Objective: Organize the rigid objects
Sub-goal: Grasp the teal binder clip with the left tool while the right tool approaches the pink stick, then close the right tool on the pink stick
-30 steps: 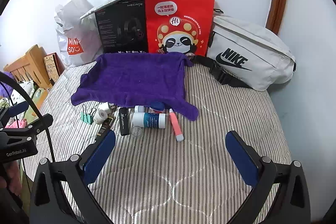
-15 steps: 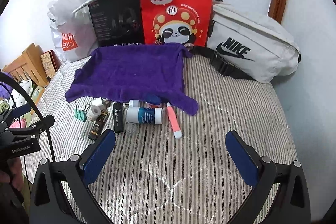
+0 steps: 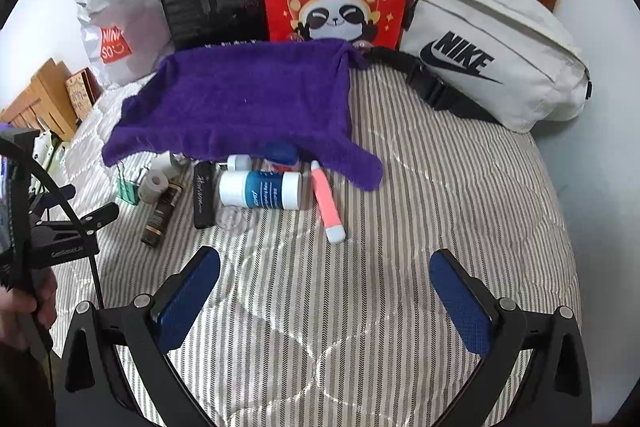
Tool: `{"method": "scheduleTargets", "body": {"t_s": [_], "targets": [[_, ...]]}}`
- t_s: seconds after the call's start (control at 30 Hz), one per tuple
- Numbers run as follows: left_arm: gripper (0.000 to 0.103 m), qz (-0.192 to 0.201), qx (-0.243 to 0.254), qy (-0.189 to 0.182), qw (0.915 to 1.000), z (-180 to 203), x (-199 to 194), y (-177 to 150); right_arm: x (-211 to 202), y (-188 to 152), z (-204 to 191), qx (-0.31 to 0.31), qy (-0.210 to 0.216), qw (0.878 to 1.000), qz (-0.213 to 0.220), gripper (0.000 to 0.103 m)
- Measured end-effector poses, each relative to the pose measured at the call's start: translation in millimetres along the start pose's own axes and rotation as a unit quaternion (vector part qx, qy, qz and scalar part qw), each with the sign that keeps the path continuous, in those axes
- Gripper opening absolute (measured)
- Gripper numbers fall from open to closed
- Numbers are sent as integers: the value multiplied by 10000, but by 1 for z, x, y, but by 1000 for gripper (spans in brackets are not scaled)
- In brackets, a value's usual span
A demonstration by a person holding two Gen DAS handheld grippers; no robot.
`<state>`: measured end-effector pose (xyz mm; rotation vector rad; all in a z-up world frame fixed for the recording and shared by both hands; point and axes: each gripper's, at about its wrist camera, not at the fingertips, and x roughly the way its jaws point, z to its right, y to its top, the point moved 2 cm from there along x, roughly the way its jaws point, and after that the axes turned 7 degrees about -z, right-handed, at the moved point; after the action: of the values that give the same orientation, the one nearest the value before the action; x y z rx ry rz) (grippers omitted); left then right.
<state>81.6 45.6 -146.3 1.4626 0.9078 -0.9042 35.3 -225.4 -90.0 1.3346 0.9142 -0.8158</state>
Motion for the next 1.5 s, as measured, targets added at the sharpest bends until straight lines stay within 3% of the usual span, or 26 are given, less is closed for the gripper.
{"method": "scheduleTargets", "body": {"t_s": [0.3, 0.37, 0.6, 0.7, 0.8, 0.87, 1.2, 1.33, 1.4, 1.47, 1.5], "targets": [[98, 163, -84, -363, 9992, -3, 32, 4, 21, 2, 2, -32, -173, 9994, -283, 103], [93, 240, -65, -450, 9987, -3, 35, 3, 25, 2, 2, -62, -221, 9992, -324, 103], [85, 540, 192, -428, 9974, 5, 33, 3, 39, 6, 0, -148, -422, 9976, -522, 103], [75, 575, 241, -497, 9968, 5, 32, 3, 41, 9, -6, -280, -479, 9972, -499, 103], [58, 658, 291, -516, 9961, 8, 29, 2, 41, 14, -9, -322, -544, 9972, -390, 103], [39, 707, 310, -521, 9957, 9, 27, 1, 40, 17, -7, -212, -490, 9980, -341, 103], [39, 717, 260, -512, 9958, 10, 27, 1, 57, 23, 10, 137, -77, 9995, -275, 102], [39, 717, 252, -525, 9957, 10, 27, 1, 74, 23, 6, -150, -136, 9995, -261, 95], [39, 717, 248, -529, 9957, 9, 27, 1, 86, 24, 4, -386, -205, 9986, -285, 85], [40, 717, 248, -529, 9957, 9, 27, 1, 96, 25, 3, -534, -262, 9976, -341, 63], [40, 717, 250, -528, 9957, 9, 27, 1, 100, 26, 3, -572, -265, 9974, -362, 59]]}}
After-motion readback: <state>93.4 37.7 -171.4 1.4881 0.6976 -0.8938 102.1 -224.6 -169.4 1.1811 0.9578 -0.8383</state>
